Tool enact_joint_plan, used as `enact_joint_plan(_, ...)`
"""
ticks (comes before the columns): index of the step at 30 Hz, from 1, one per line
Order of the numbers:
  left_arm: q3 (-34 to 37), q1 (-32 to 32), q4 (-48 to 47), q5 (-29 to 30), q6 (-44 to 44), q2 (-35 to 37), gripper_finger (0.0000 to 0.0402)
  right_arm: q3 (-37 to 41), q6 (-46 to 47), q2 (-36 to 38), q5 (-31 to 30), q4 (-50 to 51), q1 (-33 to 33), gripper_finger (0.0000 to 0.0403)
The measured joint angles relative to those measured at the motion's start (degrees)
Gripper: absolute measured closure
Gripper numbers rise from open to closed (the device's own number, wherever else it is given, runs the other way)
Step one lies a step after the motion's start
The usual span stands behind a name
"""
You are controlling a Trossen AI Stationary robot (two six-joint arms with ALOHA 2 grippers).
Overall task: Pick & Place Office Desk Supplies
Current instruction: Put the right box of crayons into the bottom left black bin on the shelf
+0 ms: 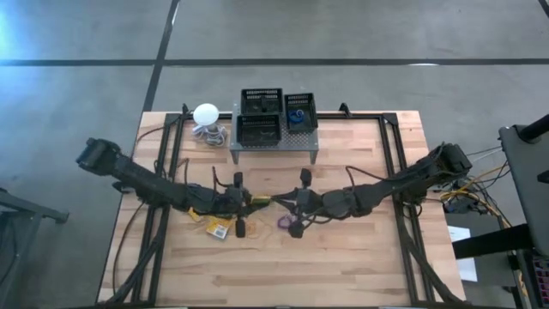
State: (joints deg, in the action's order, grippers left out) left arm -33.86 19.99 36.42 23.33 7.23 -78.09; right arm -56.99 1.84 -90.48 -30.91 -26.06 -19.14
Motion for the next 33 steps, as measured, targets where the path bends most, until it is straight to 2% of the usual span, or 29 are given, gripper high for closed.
enact_joint_plan(2, -3.01, 0.00, -11.28, 0.14, 1.23, 3.74, 0.0368, 0.00, 1.15, 2.58, -0.22, 3.77, -0.15, 0.0382)
enact_joint_plan(4, -8.47, -0.16, -27.47, 1.58, 1.88, 6.65, 0.0367, 0.00, 2.74, 5.57, -0.48, 8.33, -0.17, 0.0371)
enact_joint_plan(8, -24.96, -2.88, -58.74, 6.17, 3.51, 7.59, 0.0367, 0.00, 6.44, 10.42, -0.81, 17.94, -0.13, 0.0350)
enact_joint_plan(10, -33.31, -6.23, -69.44, 6.32, 3.68, 5.77, 0.0367, 0.04, 7.00, 11.72, -0.81, 20.43, -0.41, 0.0343)
enact_joint_plan(13, -43.23, -13.06, -79.76, 6.30, 0.27, 1.57, 0.0366, 0.22, 6.16, 12.55, -0.81, 21.69, -1.46, 0.0337)
enact_joint_plan(16, -50.45, -20.16, -85.17, 6.25, -5.40, -3.43, 0.0366, 0.22, 5.38, 12.80, -2.86, 22.32, -3.35, 0.0339)
enact_joint_plan(22, -58.92, -30.94, -86.00, 5.89, -15.35, -12.65, 0.0365, 0.37, 6.43, 13.60, -15.23, 27.01, -8.66, 0.0352)
enact_joint_plan(25, -60.04, -34.54, -86.01, 3.85, -18.23, -16.13, 0.0364, 0.74, 7.01, 13.60, -18.79, 27.44, -10.73, 0.0357)
enact_joint_plan(33, -59.61, -39.89, -87.72, 2.58, -19.47, -21.16, 0.0364, 3.13, 10.65, 13.54, -19.19, 27.41, -12.01, 0.0360)
